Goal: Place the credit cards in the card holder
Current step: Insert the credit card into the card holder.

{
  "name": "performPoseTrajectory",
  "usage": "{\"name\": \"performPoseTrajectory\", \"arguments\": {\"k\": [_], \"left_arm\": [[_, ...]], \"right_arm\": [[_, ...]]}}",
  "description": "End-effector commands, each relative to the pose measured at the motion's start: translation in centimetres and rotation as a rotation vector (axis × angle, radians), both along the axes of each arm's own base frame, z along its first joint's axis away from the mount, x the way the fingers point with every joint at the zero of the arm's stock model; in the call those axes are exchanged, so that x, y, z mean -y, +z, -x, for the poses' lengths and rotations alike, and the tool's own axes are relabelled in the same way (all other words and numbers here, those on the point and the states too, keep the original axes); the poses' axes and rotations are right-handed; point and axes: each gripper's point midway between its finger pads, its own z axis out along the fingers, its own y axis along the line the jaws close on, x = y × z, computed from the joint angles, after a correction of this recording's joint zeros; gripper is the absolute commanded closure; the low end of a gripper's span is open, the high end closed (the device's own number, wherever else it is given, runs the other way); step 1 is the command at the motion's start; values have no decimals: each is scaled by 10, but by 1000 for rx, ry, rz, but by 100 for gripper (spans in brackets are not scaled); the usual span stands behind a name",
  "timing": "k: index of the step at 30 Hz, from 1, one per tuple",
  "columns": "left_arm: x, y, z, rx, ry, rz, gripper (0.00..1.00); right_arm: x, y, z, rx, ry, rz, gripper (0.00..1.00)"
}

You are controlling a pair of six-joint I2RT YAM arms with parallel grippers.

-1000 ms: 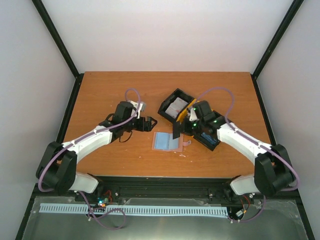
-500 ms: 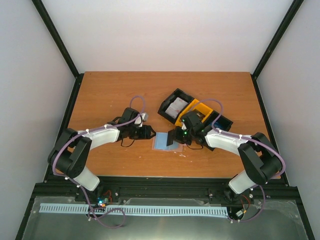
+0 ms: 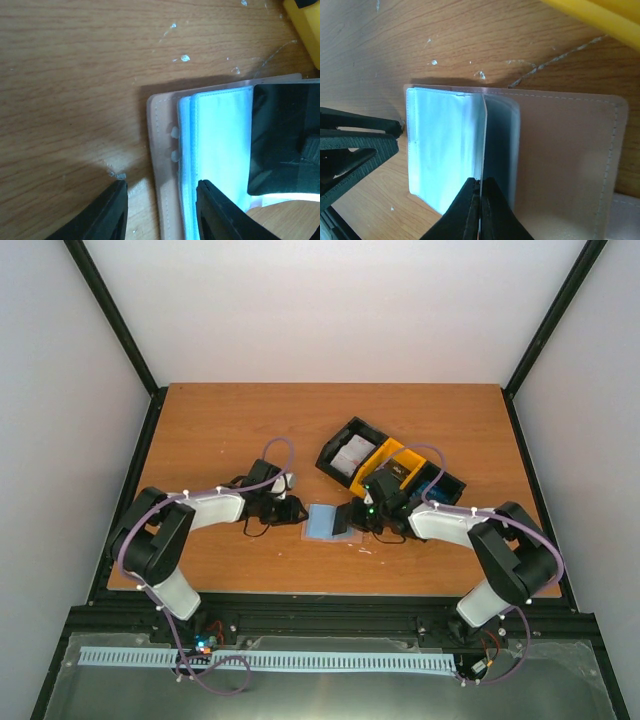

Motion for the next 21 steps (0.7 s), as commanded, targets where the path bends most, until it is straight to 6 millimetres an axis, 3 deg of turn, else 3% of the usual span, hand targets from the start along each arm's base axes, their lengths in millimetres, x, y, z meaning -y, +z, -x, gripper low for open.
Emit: {"name": "performPoseTrajectory", "arguments": {"k": [1,14,21], "left_arm": [[1,-2,-2,-32,9,-23,62],[-5,-19,-1,-95,39,-84,84],[-8,-25,1,-115,52,-103,89]], "right_arm": [[-5,-10,4,-11,4,-40,97],[-12,-15,13,-59,25,-95,97],[-15,-13,14,-50,46,-119,97]]}}
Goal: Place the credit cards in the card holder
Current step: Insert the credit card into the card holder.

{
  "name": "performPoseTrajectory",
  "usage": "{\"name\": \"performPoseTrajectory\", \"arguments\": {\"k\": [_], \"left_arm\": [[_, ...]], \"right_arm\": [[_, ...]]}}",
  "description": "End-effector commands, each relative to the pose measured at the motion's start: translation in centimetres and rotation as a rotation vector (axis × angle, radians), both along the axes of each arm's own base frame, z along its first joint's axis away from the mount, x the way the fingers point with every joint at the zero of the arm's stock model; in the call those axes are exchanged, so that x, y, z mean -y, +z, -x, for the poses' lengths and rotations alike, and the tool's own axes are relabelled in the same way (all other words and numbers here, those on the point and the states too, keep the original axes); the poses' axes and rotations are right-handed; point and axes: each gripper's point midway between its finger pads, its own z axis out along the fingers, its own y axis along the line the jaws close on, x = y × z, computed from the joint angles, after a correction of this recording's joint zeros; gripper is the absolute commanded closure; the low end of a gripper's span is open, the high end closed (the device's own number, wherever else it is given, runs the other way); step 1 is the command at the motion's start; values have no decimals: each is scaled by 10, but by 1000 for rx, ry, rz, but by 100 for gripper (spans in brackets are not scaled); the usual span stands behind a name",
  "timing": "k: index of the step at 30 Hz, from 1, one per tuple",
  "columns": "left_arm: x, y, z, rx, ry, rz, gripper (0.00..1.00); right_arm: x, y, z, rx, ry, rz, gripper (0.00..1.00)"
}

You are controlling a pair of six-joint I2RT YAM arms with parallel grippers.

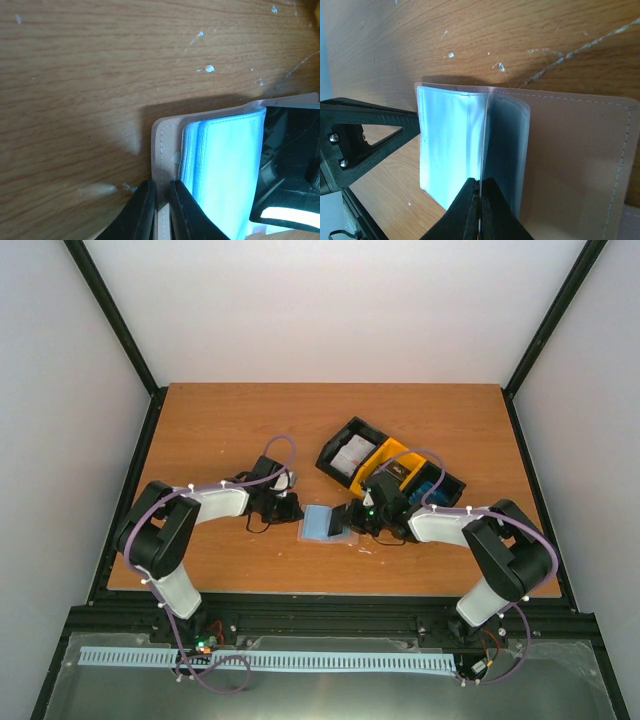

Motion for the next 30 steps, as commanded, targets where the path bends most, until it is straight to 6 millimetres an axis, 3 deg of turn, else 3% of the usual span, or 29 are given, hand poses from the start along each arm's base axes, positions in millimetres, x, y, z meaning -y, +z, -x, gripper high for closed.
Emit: {"name": "performPoseTrajectory", "arguments": {"k": [1,19,30], "left_arm": [[-6,-15,7,-58,16,-54,89],[-8,-19,8,-75,28,-68,92],[-14,-9,0,-26,63,-89,92]], "right_arm": [[-3,-10,10,-33,32,-10,97],[-8,-3,13,71,123,-44,96],[1,-6,12,86,156,54,96]]}}
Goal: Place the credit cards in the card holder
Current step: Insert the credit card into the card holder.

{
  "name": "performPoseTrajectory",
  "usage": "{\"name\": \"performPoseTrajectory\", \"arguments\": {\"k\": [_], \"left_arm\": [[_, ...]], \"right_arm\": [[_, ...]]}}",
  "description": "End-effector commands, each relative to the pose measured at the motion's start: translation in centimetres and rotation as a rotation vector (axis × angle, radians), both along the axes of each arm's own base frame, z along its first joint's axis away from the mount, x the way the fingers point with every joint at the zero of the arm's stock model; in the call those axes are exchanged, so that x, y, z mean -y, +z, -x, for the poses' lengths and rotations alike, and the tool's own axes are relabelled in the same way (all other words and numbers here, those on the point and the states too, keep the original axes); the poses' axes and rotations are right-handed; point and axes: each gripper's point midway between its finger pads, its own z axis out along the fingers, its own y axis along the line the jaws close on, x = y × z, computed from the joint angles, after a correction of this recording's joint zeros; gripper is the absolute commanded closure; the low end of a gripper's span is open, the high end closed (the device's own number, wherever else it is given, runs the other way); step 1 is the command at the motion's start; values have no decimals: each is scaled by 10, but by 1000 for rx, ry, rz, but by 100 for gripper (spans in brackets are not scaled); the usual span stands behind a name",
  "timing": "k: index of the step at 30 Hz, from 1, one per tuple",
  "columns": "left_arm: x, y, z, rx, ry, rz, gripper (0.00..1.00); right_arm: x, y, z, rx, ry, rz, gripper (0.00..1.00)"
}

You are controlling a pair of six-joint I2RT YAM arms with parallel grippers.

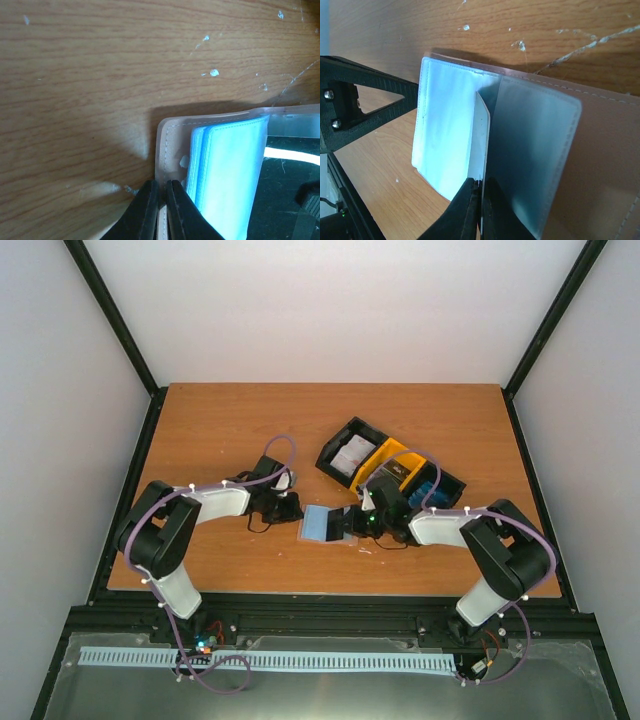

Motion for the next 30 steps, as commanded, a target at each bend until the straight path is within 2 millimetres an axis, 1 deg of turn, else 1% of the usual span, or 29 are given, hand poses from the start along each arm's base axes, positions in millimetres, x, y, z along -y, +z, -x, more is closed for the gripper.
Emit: {"name": "performPoseTrajectory", "arguments": {"k": [1,3,6,12,17,20,30], "left_arm": [[-10,-8,4,-26,28,-61,92],[-10,-8,4,-28,26,-59,92],[-9,-7,4,-26,22,-53,92],[-6,-8,6,-33,10,-41,92],[-6,-8,6,-34,10,-40,93],[-6,-9,6,-37,9,-41,95],[-6,-10,5,-40,8,-43,95]], "right_arm": [[7,-6,2,-14,9,77,96],[13,-14,1,-53,-18,111,96],[17,-18,-1,-65,-39,127,96],[6,-11,-11,-22,-40,64,96],[-1,-10,-14,-25,-47,21,96],[-5,-11,-14,-38,-51,-10,96],[-12,-26,-1,-161,-48,-51,93]]}}
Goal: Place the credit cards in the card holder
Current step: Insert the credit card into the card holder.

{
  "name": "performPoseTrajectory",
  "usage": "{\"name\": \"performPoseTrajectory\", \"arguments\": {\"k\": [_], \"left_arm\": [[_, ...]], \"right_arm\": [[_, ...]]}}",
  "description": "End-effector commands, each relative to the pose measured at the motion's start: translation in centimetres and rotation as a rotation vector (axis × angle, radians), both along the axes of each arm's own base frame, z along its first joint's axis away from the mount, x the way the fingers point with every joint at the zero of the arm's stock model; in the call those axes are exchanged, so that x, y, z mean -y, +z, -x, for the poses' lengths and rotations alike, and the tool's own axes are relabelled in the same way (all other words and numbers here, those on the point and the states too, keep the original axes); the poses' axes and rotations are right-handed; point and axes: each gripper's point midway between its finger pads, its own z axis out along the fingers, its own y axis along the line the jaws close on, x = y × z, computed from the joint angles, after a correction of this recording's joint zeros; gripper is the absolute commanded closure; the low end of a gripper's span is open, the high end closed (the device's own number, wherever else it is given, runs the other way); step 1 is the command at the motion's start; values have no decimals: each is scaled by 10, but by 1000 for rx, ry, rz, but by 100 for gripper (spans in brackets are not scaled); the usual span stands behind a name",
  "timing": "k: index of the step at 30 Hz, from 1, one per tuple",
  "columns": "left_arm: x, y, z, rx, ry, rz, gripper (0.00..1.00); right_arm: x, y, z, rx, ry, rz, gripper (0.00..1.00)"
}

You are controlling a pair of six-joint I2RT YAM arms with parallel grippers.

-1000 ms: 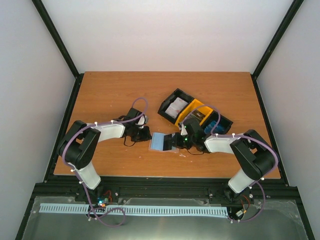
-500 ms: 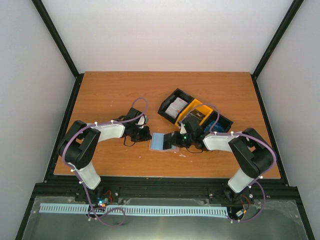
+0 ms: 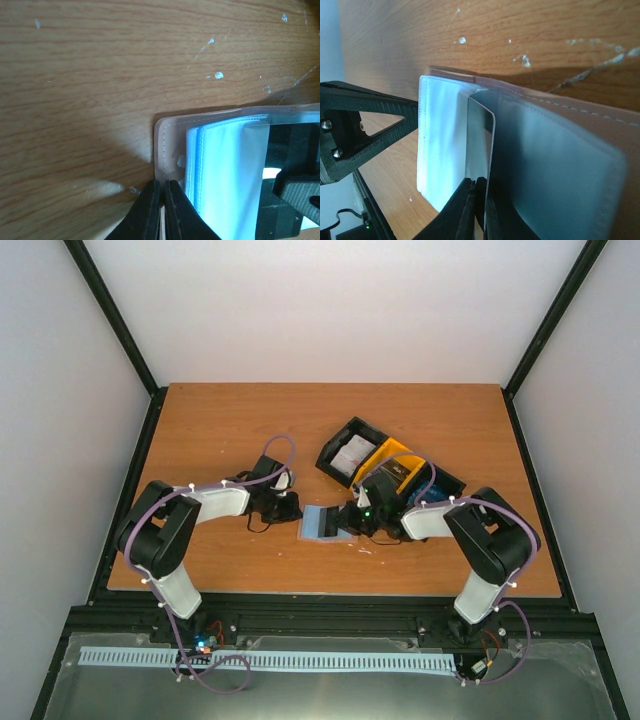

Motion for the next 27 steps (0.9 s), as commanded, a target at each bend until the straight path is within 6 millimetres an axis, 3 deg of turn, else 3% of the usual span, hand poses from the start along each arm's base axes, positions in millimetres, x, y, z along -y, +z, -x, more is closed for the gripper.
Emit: {"name": "performPoseTrajectory", "arguments": {"k": [1,7,14,23,27], "left_arm": [[-5,-10,5,-39,7,-41,95],[-6,-9,5,-34,9,-43,95],[-5,-7,4,-29,8,-42,95],[-2,-4,4,-22,-11,-25,94],[3,-1,5,-24,-35,6,94]], "right_arm": [[2,-19,10,-87,-14,10,92],[7,-13,4,-62,-48,36,79],[14,-7,6,-64,-60,132,57],[19,-8,10,-77,-71,334,50],[7,-6,8,-62,-32,370,48]]}}
